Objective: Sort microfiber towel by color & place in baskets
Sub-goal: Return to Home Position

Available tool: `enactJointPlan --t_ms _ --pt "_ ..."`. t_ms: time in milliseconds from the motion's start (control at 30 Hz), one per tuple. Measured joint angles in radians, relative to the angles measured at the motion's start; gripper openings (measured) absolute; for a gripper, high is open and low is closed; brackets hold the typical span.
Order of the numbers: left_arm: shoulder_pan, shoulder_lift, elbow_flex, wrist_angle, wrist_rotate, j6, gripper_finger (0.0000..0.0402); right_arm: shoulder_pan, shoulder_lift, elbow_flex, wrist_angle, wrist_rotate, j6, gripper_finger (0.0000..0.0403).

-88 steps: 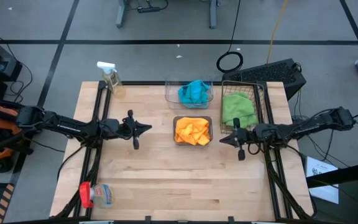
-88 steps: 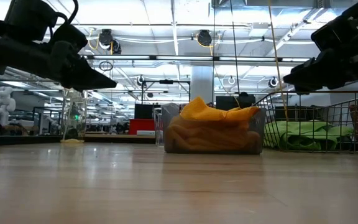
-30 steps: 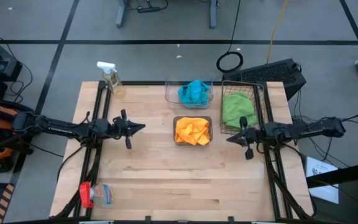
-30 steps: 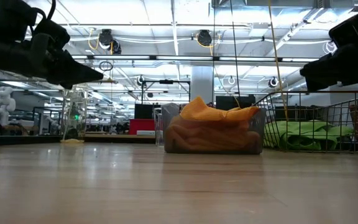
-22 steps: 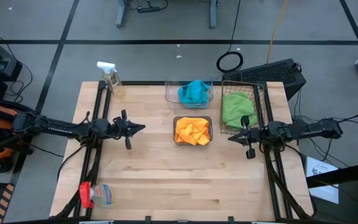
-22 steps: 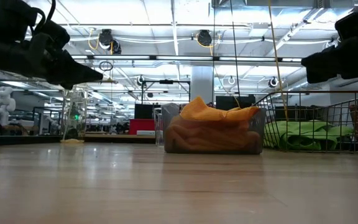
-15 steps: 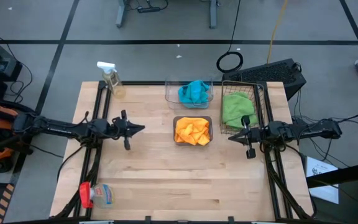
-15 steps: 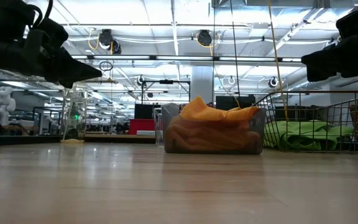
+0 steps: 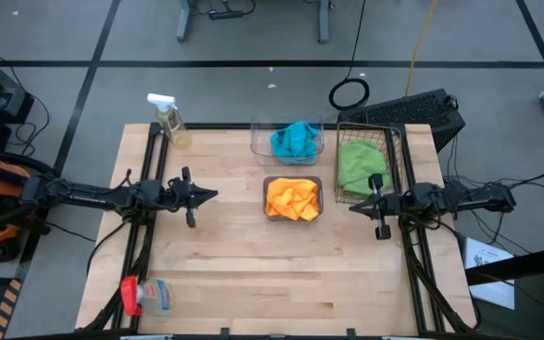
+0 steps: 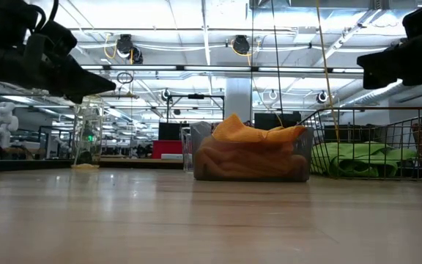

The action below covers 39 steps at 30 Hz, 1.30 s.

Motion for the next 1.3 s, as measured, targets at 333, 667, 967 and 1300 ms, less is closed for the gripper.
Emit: enactJointPlan --t_ms 333,667,967,1300 --pt "0.000 -0.022 0.000 -0.020 0.000 0.001 0.0004 0.000 -0.004 0.000 -0.002 -0.010 -0.012 0.0000" --pt "0.000 -0.066 0.000 -0.016 0.083 0.010 0.0004 0.000 -0.004 0.000 -0.005 -0.022 -0.003 0.0000" --pt "0.000 -0.197 0.000 -0.130 0.081 -0.002 0.0004 0.000 -0.004 0.000 -0.005 -0.021 0.000 0.0000" --pt "0.000 -0.319 0.000 -0.247 0.104 0.028 0.0004 0.000 -0.004 0.000 -0.005 -0.021 0.000 0.0000"
